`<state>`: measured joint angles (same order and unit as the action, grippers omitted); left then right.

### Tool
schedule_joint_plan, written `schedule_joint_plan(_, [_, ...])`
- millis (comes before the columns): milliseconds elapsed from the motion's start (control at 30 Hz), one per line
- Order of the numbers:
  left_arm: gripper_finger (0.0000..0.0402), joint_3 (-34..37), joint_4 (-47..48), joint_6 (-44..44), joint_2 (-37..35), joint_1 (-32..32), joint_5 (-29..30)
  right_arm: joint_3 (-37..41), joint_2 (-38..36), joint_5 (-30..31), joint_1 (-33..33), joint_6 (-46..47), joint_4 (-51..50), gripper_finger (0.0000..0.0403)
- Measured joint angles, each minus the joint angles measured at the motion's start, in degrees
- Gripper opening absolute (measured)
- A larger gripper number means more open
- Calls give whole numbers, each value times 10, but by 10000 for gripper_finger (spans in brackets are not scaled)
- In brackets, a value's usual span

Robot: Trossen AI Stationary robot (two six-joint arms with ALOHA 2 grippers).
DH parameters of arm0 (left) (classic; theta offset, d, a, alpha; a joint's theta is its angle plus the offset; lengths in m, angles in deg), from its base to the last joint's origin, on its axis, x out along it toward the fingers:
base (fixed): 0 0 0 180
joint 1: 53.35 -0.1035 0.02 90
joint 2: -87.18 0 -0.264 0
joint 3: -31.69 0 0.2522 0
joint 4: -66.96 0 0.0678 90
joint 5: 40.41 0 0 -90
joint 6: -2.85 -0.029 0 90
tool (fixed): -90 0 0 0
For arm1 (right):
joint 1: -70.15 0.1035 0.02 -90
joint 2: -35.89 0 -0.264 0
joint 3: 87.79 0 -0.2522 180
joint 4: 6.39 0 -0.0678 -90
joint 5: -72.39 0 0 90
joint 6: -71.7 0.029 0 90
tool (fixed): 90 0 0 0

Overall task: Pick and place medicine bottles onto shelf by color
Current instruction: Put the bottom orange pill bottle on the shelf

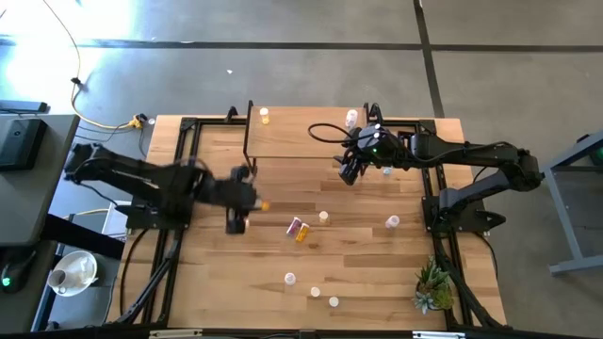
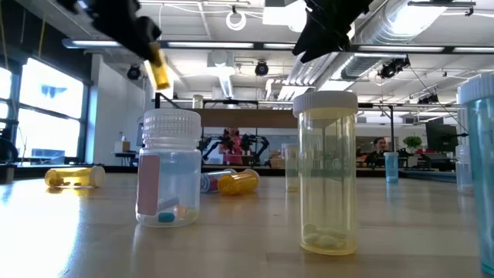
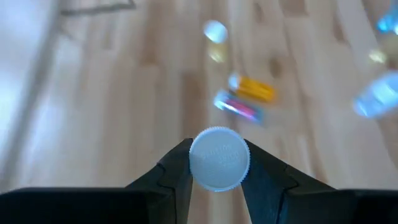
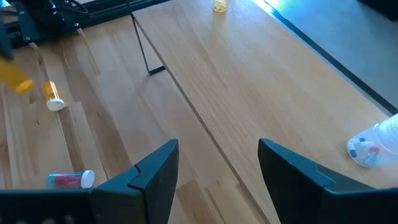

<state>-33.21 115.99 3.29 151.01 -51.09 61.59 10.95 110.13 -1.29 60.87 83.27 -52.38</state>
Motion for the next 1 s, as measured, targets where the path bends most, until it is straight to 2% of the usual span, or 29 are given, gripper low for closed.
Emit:
schedule_joint_plan(233, [106, -80, 0, -113, 0, -164, -35, 0, 0, 0, 0, 0, -1, 210])
schedule_joint_plan(500, [104, -163, 1, -173, 18, -313, -64, 0, 0, 0, 0, 2, 3, 210])
schedule_joint_plan(733, [104, -255, 2, -206, 87, -378, -68, 0, 0, 0, 0, 4, 3, 210])
schedule_joint_plan(1000, [104, -348, 22, -202, 195, -404, -88, 0, 0, 8, -2, 4, 3, 210])
